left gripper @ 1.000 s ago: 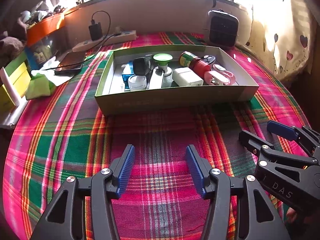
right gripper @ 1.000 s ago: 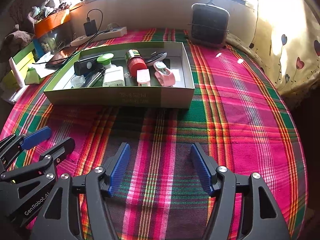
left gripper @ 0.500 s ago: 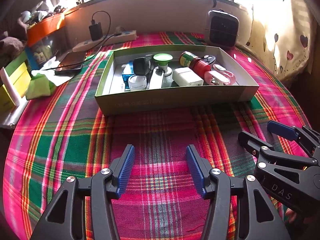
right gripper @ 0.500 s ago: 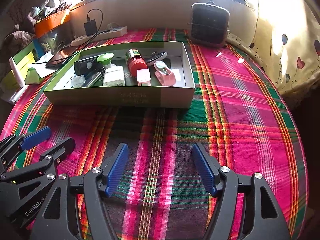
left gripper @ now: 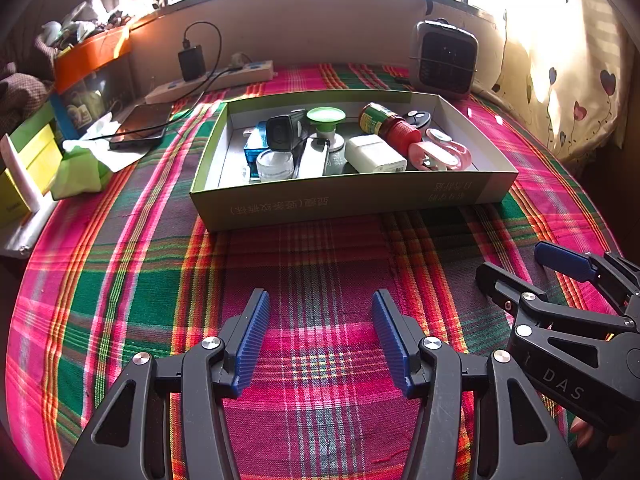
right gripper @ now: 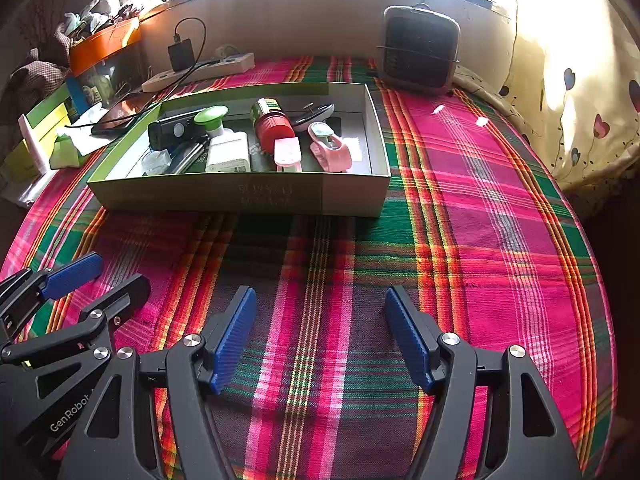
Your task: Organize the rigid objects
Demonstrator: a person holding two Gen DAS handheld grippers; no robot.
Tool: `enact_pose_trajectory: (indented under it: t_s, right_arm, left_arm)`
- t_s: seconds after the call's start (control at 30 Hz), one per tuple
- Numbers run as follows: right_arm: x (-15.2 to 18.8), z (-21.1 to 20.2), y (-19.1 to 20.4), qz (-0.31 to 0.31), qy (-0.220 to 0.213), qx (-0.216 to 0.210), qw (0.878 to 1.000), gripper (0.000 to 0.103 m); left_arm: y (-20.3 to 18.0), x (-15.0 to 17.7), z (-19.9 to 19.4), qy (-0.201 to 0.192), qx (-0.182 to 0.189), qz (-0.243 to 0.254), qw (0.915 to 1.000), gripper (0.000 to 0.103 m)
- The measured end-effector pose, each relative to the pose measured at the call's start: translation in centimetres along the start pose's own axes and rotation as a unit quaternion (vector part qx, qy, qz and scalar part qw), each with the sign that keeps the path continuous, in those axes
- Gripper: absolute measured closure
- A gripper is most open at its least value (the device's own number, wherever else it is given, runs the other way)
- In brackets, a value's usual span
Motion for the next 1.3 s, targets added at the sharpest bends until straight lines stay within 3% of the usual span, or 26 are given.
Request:
enact_pose_trajectory:
  t_s: [1.3]
  right_arm:
    - [-0.01,0.01,0.12,0.0,0.0,0.0,1.0,0.034]
  left_arm:
    - [0.02,-0.01,0.0,0.0,0.0,0.0,1.0,0.05]
Point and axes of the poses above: each gripper's, at about its wrist camera, not at the fingertips, and z roughly the way its jaws point, y to its left, x to its underside, the point moved 2 cm from there along z, roughly the way its jaws point, and after that the axes turned 5 degrees about z, right-handed, at the moved point
